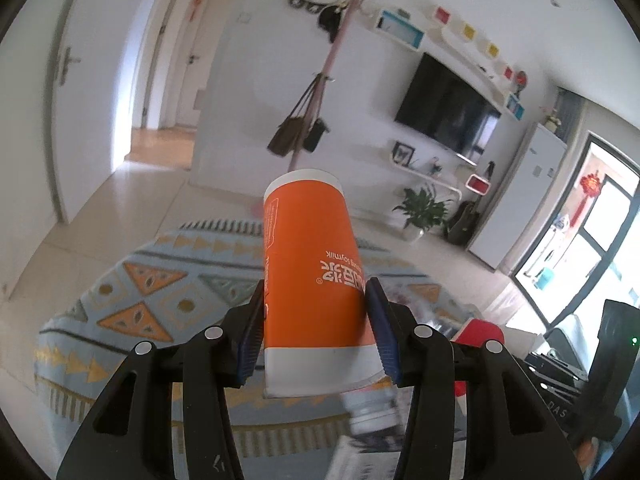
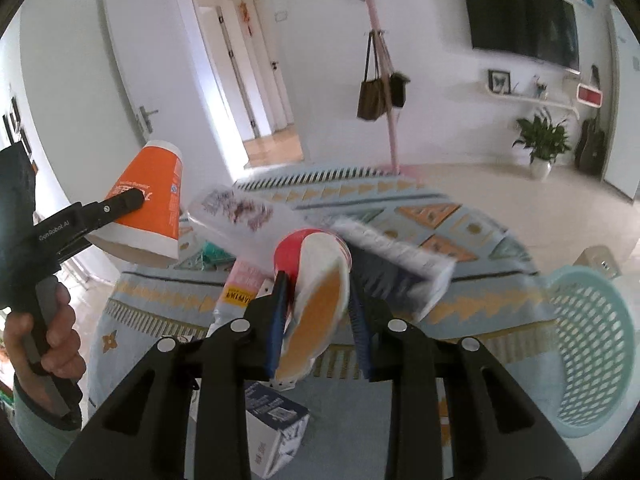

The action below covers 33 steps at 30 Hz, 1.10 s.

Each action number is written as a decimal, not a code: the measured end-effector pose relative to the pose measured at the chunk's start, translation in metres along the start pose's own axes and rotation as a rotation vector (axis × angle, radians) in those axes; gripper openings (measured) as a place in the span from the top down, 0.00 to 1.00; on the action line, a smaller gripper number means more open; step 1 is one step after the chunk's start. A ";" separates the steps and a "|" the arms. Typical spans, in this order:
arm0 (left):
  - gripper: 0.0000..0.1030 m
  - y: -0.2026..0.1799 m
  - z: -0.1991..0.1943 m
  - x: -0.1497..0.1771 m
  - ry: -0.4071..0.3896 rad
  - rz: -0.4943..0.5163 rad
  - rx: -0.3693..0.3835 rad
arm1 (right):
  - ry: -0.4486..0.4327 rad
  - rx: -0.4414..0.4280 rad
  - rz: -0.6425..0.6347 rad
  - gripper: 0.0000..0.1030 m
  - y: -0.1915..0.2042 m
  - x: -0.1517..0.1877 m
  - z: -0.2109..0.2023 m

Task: Collect trash
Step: 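Carry both cups over the blue basket and open both tools to drop them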

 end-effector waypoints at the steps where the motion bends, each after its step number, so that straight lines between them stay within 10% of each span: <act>1: 0.55 -0.007 -0.004 -0.004 -0.011 0.009 0.010 | -0.011 0.008 -0.002 0.75 0.000 -0.003 -0.005; 15: 0.55 -0.116 -0.007 -0.013 -0.042 0.149 0.120 | -0.183 0.239 0.034 0.75 -0.071 -0.032 -0.088; 33: 0.54 -0.320 0.089 0.083 0.201 0.415 0.310 | -0.114 0.550 0.396 0.74 -0.270 0.039 -0.121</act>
Point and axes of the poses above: each gripper's, at about its wrist camera, not at the fingertips, and z roughly the way its jaws point, y to its left, x to its underside, the point moved 4 cm from there along z, roughly the way its jaws point, and after that the axes turned 11 degrees about -x, right-handed, at the moved point
